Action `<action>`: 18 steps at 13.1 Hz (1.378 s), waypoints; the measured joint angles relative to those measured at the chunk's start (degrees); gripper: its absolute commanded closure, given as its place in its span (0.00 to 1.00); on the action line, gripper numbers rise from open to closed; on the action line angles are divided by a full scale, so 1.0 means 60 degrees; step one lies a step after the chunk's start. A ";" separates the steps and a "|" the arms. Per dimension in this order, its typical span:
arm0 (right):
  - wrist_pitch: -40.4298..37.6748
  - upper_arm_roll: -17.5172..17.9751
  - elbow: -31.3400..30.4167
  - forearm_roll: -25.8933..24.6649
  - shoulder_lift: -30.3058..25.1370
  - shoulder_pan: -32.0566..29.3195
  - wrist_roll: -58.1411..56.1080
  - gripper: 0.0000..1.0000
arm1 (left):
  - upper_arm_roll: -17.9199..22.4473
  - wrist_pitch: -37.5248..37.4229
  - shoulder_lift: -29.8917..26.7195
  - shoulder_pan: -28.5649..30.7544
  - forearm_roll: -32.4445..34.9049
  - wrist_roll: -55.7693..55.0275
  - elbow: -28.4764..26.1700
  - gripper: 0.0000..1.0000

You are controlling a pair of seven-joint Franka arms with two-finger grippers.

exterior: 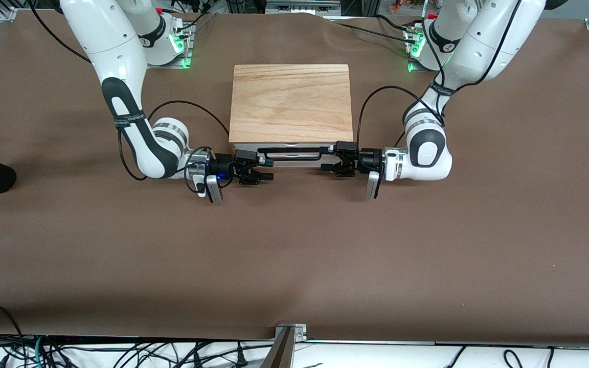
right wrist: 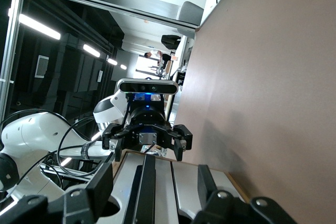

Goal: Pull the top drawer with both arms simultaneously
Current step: 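Close the left gripper and the right gripper on the black handle, then pull the handle outward with both grippers, sliding the drawer open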

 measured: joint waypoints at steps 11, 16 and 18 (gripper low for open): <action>-0.0446 0.0099 -0.0312 0.0211 0.0002 -0.0010 -0.0120 0.73 | -0.0051 -0.0002 0.0038 -0.0005 -0.0465 0.0062 -0.0149 0.55; -0.0609 0.0090 -0.0346 0.0281 0.0012 -0.0036 0.0129 0.95 | -0.0268 -0.0002 0.0045 -0.0021 -0.0759 0.0062 -0.0277 0.67; -0.0681 0.0090 -0.0358 0.0336 0.0011 -0.0046 0.0196 0.96 | -0.0269 -0.0002 0.0045 -0.0020 -0.0760 0.0062 -0.0332 0.70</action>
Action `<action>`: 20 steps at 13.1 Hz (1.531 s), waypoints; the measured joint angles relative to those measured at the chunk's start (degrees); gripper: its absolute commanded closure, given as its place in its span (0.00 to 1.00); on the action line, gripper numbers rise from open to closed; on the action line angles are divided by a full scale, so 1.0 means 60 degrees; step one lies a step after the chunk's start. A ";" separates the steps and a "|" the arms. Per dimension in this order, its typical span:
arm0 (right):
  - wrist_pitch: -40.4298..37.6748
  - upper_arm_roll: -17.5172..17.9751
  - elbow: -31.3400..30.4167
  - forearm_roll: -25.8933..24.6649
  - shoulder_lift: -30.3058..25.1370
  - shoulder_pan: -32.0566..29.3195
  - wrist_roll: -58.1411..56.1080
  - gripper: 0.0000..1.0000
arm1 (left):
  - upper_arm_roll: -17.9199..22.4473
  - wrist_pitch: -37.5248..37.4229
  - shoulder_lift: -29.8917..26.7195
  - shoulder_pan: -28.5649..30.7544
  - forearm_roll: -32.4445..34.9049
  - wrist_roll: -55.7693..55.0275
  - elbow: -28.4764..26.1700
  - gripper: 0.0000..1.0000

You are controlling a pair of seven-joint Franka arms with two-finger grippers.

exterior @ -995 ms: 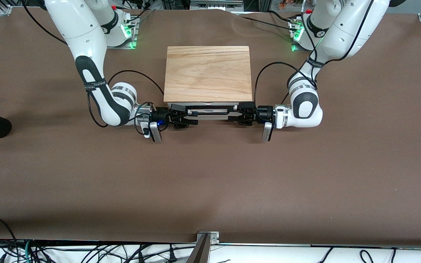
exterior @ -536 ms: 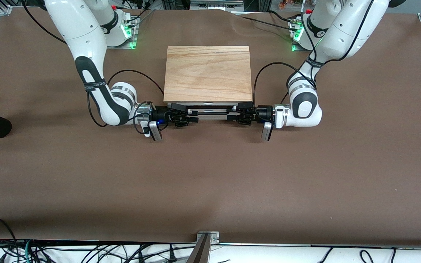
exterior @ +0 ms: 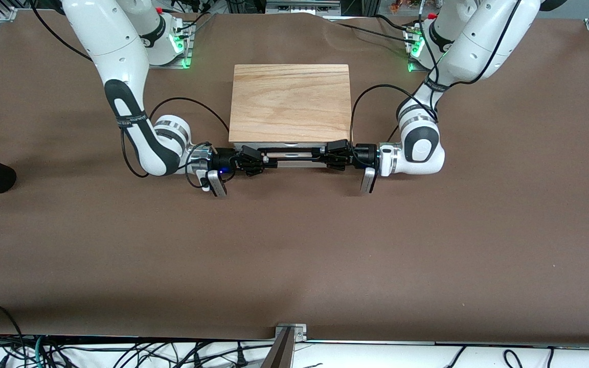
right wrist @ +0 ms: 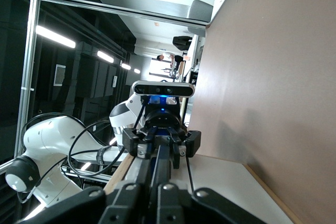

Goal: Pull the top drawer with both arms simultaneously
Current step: 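Pull the handle outward with both grippers, sliding the drawer open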

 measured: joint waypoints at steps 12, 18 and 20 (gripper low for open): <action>0.0009 -0.0042 -0.0099 0.0023 0.0006 -0.0021 0.0233 0.65 | 0.0000 -0.0050 -0.0004 0.0016 -0.0058 -0.0328 -0.0044 0.94; -0.0473 -0.0004 -0.0711 0.0102 -0.0039 -0.0116 0.0335 0.63 | -0.0006 -0.0069 -0.0003 0.0020 -0.0060 -0.0383 -0.0071 0.94; -0.0434 0.0004 -0.0710 0.0099 -0.0048 -0.0115 0.0342 0.69 | -0.0006 -0.0069 -0.0003 0.0021 -0.0060 -0.0383 -0.0072 0.94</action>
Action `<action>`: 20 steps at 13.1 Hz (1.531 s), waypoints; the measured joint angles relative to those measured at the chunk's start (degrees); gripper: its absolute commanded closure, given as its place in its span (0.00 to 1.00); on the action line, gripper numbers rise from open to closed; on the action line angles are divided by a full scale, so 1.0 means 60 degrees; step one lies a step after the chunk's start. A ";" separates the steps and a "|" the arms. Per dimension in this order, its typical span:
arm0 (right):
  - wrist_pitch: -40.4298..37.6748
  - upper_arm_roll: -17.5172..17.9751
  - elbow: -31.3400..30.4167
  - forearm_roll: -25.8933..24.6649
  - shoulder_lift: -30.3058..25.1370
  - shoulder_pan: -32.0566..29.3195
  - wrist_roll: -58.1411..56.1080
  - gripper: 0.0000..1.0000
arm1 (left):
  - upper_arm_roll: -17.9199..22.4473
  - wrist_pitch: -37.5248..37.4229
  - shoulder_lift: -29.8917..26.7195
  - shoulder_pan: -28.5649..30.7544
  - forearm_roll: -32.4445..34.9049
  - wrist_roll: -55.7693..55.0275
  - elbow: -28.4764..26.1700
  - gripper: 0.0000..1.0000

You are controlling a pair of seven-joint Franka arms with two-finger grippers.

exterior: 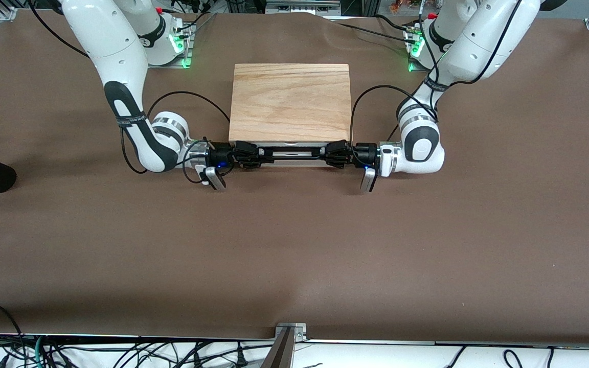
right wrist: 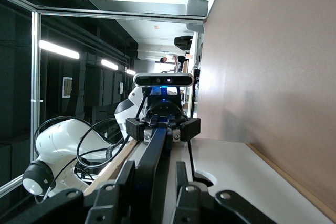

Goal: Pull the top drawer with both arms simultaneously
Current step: 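Pull the handle outward with both grippers, sliding the drawer open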

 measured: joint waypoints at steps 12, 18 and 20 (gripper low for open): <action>0.0045 0.0018 -0.0026 -0.0081 -0.0155 -0.0019 0.0137 1.00 | 0.0005 -0.0013 -0.0005 0.0008 0.0000 0.0000 -0.0010 1.00; 0.0147 -0.0121 0.0511 -0.0551 0.0012 0.0048 0.0720 1.00 | 0.0009 0.0119 -0.0012 0.0028 -0.0077 -0.0207 0.0032 1.00; 0.0147 -0.0173 0.0782 -0.0654 0.0147 0.0055 0.0819 1.00 | 0.0009 0.0240 -0.0004 0.0027 -0.0252 -0.0254 0.0076 1.00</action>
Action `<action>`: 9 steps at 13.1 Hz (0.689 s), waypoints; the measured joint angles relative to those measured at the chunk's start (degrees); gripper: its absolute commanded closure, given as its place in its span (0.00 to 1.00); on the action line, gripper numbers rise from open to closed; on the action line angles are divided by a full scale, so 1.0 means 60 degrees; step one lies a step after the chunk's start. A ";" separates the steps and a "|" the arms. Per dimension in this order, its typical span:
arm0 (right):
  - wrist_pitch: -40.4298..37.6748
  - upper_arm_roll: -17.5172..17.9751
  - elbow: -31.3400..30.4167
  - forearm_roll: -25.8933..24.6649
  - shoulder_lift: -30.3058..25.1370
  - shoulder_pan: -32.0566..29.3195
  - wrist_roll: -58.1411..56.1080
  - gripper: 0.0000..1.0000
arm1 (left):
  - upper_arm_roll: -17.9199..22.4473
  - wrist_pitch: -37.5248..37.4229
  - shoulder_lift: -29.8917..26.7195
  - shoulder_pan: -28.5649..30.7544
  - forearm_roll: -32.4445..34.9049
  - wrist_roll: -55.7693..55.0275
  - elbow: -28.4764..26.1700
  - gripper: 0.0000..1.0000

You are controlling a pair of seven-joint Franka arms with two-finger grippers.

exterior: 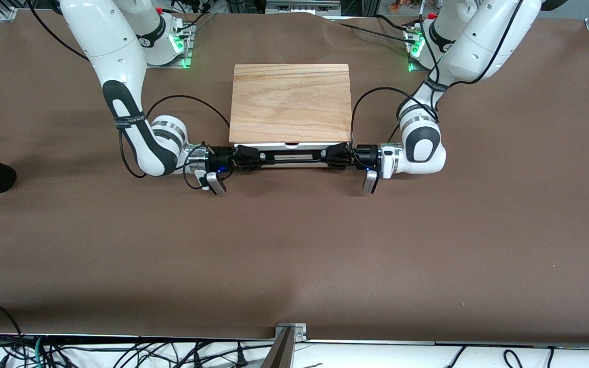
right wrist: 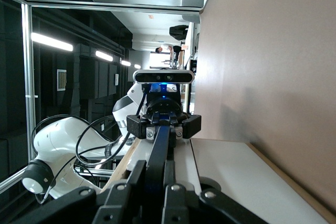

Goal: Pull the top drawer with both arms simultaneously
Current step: 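Pull the handle outward with both grippers, sliding the drawer open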

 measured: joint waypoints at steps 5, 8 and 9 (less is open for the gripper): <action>-0.0005 -0.0265 0.0734 -0.0554 0.0228 0.0126 0.0709 1.00 | 0.0060 0.0104 0.0101 -0.0014 -0.0091 -0.0119 0.0250 1.00; 0.0114 -0.0486 0.1376 -0.0787 0.0452 0.0252 0.1158 1.00 | 0.0163 0.0124 0.0343 -0.0040 -0.0091 -0.0234 0.0697 1.00; 0.0111 -0.0509 0.1515 -0.0815 0.0526 0.0254 0.1212 1.00 | 0.0180 0.0124 0.0397 -0.0041 -0.0091 -0.0283 0.0790 1.00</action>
